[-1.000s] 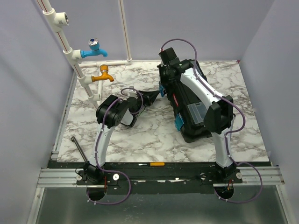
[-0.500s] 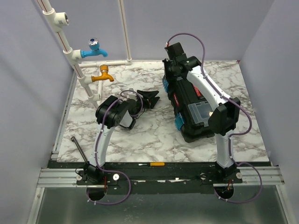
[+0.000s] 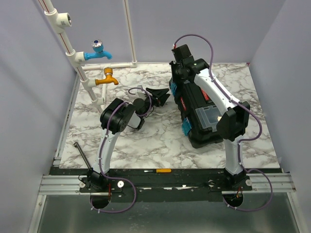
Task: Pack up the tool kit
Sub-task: Close the toolbox at the center of the board.
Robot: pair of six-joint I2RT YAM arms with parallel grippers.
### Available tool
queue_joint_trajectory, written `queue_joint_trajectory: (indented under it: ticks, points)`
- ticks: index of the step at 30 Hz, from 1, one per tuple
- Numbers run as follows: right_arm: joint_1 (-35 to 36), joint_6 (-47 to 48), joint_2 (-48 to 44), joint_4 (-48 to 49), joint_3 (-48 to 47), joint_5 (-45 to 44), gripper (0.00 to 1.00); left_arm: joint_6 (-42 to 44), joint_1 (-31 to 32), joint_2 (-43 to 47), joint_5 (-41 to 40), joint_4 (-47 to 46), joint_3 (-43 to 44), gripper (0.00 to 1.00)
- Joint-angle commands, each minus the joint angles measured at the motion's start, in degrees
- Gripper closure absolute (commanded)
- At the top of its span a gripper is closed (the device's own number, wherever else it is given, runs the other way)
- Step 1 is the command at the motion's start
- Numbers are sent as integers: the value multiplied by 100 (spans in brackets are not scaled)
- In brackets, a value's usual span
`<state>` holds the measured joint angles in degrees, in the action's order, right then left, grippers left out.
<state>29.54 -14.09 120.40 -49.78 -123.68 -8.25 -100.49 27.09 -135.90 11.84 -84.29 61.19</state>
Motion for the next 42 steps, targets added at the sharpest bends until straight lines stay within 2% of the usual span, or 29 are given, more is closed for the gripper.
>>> queue_joint_trajectory:
  ticks: [1,3,4,7,11,16,21,29,30,32,40,42]
  points:
    - [-19,12,-26,-251,19,154,89,82,24,9,122,-206,88,48]
    - [-19,-58,-16,-184,79,337,98,89,23,10,105,-244,45,49]
    - [-26,-113,-32,-162,101,401,99,82,24,10,92,-264,26,50]
    - [-104,-262,-188,57,312,682,99,39,22,-40,89,-346,22,52]
    - [-399,-596,-477,540,835,1340,99,-29,17,-101,39,-459,-11,63]
    - [-722,-1009,-717,1239,1502,2355,99,-67,11,-121,-24,-553,-120,64]
    - [-750,-1146,-661,1387,1628,2709,99,-85,7,-135,-23,-586,-133,64]
    - [-765,-976,-813,1206,1658,1940,99,-35,15,-148,78,-340,114,66]
    - [-774,-958,-816,1159,1637,1892,97,-32,23,-148,67,-311,147,66]
    - [-775,-882,-776,1008,1520,1778,85,-56,33,-173,51,-279,236,66]
    - [-774,-626,-756,611,1289,1153,67,2,33,-80,38,-249,393,63]
    - [-766,-554,-729,494,1203,1004,65,18,27,-60,38,-240,427,63]
